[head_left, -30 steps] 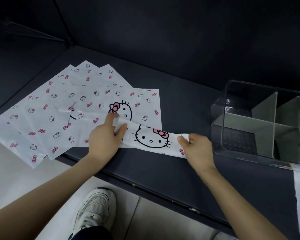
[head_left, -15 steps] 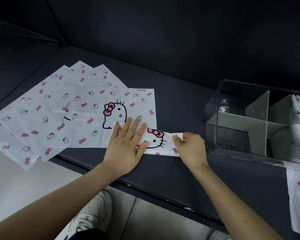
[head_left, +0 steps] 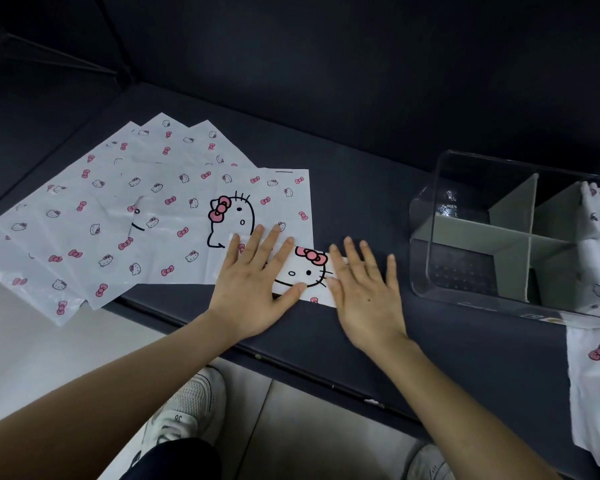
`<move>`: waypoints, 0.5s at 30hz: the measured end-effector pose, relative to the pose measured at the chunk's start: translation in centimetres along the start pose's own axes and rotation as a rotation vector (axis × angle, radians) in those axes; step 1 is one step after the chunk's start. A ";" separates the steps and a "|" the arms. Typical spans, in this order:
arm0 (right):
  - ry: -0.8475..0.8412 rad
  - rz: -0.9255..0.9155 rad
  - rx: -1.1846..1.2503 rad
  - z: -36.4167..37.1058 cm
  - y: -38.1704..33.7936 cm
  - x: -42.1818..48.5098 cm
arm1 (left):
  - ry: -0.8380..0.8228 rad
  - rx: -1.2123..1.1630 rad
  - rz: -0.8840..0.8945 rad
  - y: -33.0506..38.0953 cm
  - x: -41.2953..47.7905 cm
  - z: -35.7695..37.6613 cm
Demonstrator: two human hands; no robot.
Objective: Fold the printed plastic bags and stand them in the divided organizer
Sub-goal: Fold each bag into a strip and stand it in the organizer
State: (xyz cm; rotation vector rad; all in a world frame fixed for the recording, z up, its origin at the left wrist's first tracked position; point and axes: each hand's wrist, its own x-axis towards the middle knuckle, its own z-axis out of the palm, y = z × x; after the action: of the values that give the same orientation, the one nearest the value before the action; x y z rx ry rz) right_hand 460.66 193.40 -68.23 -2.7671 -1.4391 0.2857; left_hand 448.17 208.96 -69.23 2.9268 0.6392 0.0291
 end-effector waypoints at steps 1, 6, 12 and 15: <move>-0.012 0.031 0.017 -0.1 0.8 -0.4 | -0.007 -0.002 -0.004 0.0 0.0 -0.1; 0.101 0.100 0.068 -0.7 1.4 -1.1 | -0.024 -0.008 -0.003 -0.1 0.1 -0.3; 0.196 0.132 0.384 -2.7 0.8 0.0 | -0.073 -0.001 0.212 -1.8 1.1 -0.8; -0.012 0.203 0.425 -3.8 0.9 0.3 | -0.089 -0.008 0.339 -2.9 2.2 -0.9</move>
State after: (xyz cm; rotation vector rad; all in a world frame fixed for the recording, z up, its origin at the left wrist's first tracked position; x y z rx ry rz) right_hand 462.22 193.40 -64.60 -2.5556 -0.9578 0.5406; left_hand 448.92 212.55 -68.77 2.9715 0.1253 -0.0617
